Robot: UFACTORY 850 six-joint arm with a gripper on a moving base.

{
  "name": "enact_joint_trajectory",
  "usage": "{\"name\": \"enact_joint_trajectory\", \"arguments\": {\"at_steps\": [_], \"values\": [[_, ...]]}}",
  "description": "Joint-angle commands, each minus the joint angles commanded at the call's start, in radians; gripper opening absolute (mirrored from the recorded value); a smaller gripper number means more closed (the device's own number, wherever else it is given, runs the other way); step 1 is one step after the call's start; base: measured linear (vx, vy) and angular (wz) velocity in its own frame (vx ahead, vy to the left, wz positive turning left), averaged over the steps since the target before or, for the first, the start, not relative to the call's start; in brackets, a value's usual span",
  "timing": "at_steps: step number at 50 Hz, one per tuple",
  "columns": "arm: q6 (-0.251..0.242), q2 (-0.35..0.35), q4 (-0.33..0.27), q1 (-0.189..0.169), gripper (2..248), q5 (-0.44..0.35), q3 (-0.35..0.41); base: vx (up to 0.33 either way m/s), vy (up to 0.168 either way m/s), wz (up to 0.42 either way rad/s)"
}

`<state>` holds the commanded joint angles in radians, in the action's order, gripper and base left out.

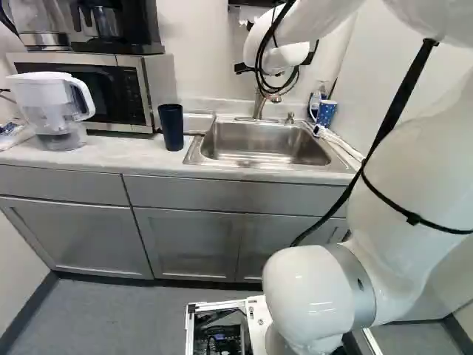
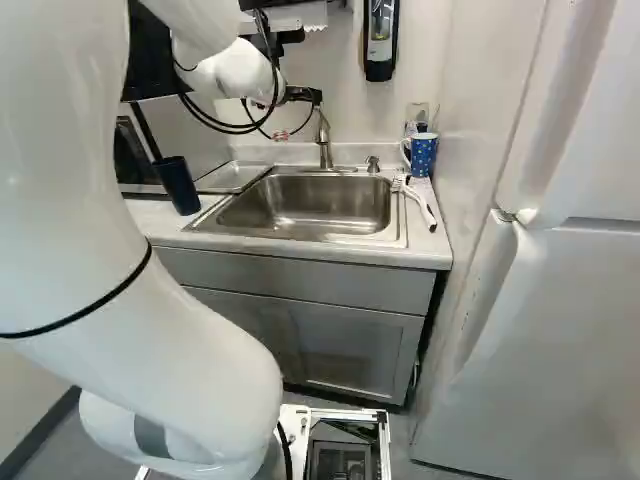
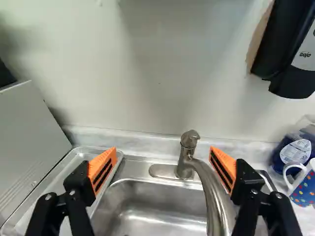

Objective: Rinse the cup and place it in the tray

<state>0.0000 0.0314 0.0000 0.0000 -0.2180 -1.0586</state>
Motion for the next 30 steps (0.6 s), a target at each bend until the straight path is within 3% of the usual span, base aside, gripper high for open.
{"name": "enact_joint_trajectory", "arguments": {"at_steps": [30], "values": [[0.000, -0.082, 0.000, 0.000, 247, 0.099, -0.083, 0.000, 0.000, 0.000]]}}
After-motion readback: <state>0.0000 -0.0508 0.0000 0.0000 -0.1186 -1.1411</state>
